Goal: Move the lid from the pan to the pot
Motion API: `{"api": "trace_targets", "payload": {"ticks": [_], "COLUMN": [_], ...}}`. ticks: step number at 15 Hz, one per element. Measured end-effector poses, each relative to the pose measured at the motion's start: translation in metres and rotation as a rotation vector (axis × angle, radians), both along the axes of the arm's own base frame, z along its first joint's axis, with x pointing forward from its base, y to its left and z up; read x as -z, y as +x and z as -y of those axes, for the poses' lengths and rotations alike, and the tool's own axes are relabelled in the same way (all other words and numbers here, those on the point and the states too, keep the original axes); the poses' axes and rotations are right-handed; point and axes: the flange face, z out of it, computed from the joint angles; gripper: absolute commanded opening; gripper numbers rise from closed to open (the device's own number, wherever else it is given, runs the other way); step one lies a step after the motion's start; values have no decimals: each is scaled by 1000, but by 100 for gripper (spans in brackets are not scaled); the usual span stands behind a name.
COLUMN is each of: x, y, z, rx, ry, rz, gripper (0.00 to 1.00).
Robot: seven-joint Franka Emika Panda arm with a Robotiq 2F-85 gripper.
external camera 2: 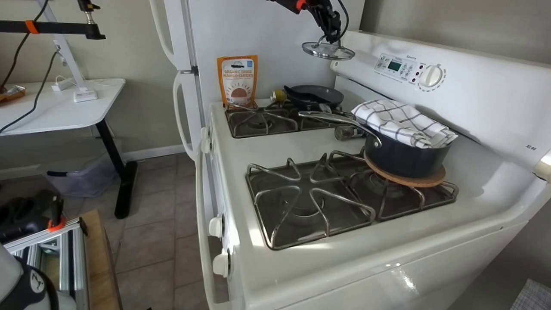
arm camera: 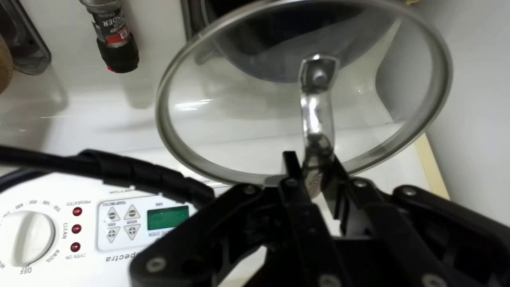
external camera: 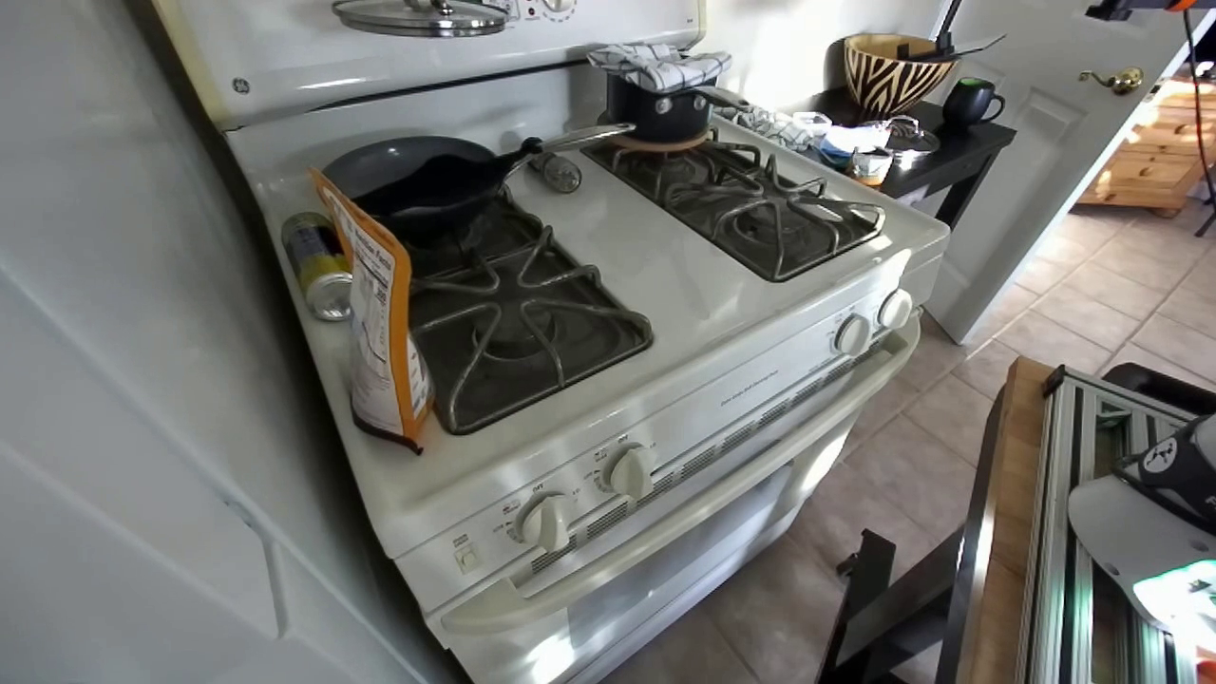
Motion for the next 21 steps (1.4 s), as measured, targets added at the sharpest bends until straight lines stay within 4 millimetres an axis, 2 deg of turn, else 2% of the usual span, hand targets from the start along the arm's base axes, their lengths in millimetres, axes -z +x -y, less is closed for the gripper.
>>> {"api": "trace_targets", "payload": {"ticks": [2, 5, 9, 13, 14, 15, 16, 19, 21], "x": [7, 16, 18, 12, 12, 13, 14, 20, 23], "y": [5, 14, 12, 2, -1, -1, -1, 1, 1], "z": [18, 64, 115, 133, 138, 140, 140, 138, 145], "rx": [69, 203, 350, 415, 437, 434, 431, 422, 429], "ry": [-27, -70, -142, -160, -156, -158, -154, -147, -143], "rz": [4, 14, -26, -64, -69, -75, -79, -89, -96], "gripper": [3, 3, 3, 3, 14, 14, 3, 3, 3]}}
